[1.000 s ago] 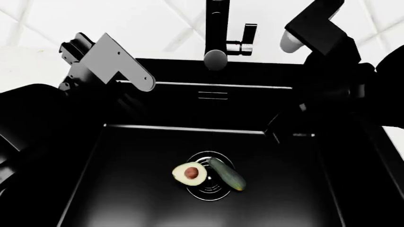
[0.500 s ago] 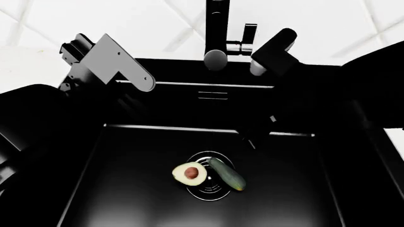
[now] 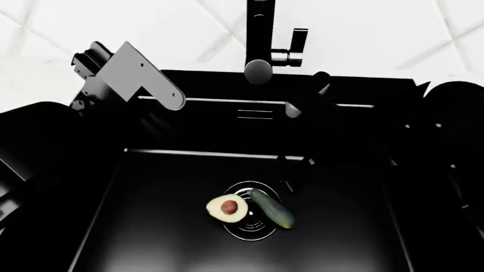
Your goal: Pick up the fruits and vegetables and place them in the sink. Turn on the sink faucet to wash them. Then turn the sink off and put them in the tray.
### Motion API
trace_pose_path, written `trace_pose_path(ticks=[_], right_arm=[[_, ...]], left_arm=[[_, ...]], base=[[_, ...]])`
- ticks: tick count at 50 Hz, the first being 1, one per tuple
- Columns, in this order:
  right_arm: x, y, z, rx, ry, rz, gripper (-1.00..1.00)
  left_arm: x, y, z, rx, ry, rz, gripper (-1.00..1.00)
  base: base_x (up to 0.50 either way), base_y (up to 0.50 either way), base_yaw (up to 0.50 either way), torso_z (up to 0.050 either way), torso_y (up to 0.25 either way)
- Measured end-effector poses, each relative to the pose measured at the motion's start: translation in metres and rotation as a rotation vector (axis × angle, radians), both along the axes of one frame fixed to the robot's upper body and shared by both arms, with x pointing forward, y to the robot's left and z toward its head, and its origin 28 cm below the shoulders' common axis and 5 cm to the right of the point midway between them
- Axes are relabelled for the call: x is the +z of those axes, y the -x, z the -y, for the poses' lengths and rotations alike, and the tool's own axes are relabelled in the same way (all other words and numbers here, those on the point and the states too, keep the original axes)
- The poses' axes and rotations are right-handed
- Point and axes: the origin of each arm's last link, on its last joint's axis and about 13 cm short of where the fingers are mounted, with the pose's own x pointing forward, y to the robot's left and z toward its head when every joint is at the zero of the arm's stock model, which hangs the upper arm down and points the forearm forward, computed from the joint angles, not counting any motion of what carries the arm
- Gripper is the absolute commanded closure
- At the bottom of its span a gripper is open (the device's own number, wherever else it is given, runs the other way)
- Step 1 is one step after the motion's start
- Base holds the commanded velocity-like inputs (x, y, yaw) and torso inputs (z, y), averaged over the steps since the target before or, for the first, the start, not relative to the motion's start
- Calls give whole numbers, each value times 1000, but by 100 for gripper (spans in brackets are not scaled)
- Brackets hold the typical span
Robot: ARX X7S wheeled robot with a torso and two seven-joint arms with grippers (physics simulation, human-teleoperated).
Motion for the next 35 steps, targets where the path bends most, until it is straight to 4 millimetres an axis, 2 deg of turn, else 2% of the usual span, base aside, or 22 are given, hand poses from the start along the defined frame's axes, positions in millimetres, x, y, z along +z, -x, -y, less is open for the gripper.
trace_pose_path(ticks=[35], right_arm=[[-58,-20,-12,8,0,-115,-100]], left_arm=[[-3,-2,2,-6,5,-7,-100]], base=[[0,0,0,0,0]])
